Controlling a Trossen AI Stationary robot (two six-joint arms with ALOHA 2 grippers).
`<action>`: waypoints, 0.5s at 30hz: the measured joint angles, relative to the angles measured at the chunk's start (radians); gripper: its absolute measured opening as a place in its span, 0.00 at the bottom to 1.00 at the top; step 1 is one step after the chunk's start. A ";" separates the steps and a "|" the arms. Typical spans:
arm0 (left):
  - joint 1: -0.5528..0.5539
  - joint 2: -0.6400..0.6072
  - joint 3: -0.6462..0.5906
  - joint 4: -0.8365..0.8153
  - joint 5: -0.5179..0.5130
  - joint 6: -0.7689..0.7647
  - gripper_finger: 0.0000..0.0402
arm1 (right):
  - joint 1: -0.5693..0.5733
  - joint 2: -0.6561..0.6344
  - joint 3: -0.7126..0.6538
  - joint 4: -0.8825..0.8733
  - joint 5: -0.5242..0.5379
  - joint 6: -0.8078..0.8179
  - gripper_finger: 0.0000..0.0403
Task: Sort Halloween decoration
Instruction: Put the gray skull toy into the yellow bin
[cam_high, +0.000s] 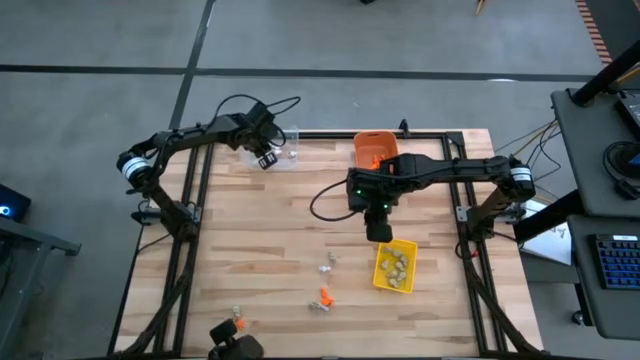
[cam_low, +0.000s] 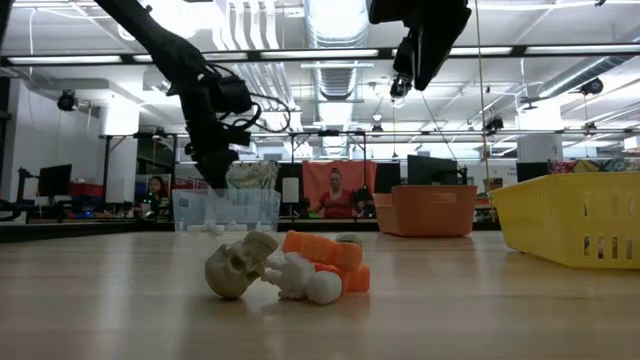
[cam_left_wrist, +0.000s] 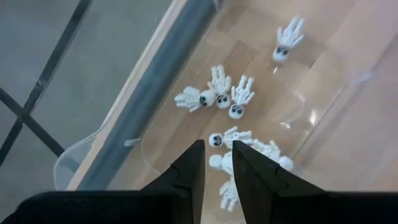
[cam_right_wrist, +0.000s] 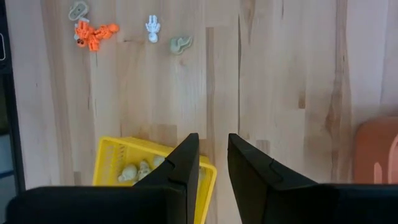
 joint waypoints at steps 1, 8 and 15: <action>-0.007 -0.010 0.000 0.000 0.000 -0.008 0.16 | 0.000 0.000 -0.005 0.011 0.000 0.000 0.18; -0.100 -0.137 0.000 0.000 0.001 -0.065 0.16 | 0.000 0.001 -0.063 0.100 0.000 -0.002 0.18; -0.260 -0.268 -0.001 0.002 0.002 -0.148 0.16 | 0.012 0.001 -0.155 0.235 0.000 0.008 0.18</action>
